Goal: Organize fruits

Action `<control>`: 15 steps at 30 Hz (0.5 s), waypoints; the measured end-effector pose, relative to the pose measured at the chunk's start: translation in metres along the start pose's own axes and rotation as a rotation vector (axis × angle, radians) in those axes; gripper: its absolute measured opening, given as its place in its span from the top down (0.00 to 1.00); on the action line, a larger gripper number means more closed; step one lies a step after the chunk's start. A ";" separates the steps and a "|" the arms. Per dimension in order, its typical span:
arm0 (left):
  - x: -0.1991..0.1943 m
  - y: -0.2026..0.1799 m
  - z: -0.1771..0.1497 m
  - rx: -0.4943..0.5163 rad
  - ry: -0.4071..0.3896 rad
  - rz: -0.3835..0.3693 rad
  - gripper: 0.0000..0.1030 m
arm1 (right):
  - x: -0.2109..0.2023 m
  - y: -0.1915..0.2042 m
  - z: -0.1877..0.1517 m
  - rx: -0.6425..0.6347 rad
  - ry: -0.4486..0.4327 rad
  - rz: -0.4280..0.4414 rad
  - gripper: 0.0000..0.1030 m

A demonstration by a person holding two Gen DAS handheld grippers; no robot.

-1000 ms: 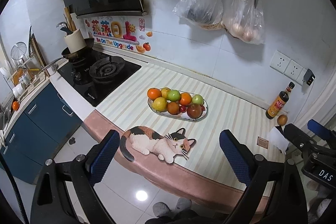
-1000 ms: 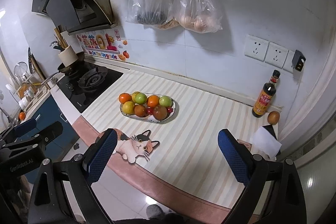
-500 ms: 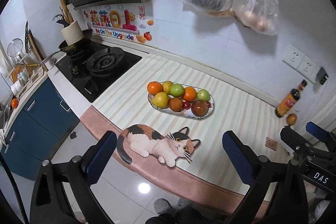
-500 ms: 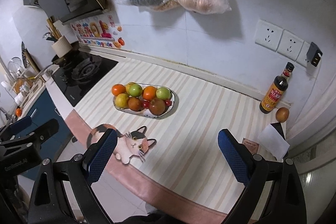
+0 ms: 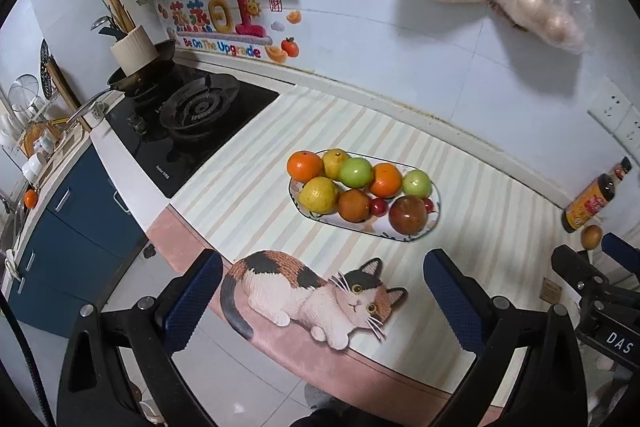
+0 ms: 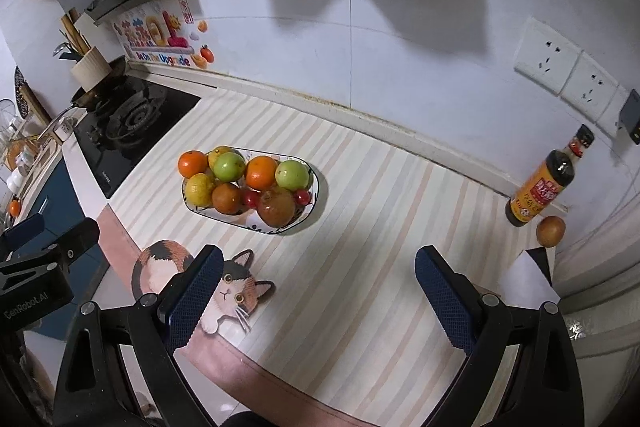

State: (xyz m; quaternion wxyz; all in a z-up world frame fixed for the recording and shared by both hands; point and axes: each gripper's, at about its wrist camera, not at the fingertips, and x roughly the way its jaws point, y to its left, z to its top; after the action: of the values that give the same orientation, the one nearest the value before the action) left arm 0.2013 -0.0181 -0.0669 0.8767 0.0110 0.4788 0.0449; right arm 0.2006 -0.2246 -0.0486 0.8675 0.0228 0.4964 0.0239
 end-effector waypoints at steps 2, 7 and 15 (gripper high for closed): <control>0.008 0.000 0.002 -0.001 0.010 -0.001 0.00 | 0.010 0.000 0.004 0.004 0.010 0.000 0.04; 0.023 -0.002 0.007 0.004 0.025 0.014 0.00 | 0.024 0.000 0.011 0.003 0.022 -0.013 0.04; 0.032 -0.003 0.010 -0.001 0.043 0.004 0.00 | 0.035 0.001 0.014 0.002 0.044 -0.018 0.04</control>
State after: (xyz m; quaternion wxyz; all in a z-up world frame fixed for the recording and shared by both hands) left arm 0.2271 -0.0182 -0.0888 0.8661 0.0108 0.4976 0.0472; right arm 0.2304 -0.2211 -0.0718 0.8565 0.0188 0.5156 0.0162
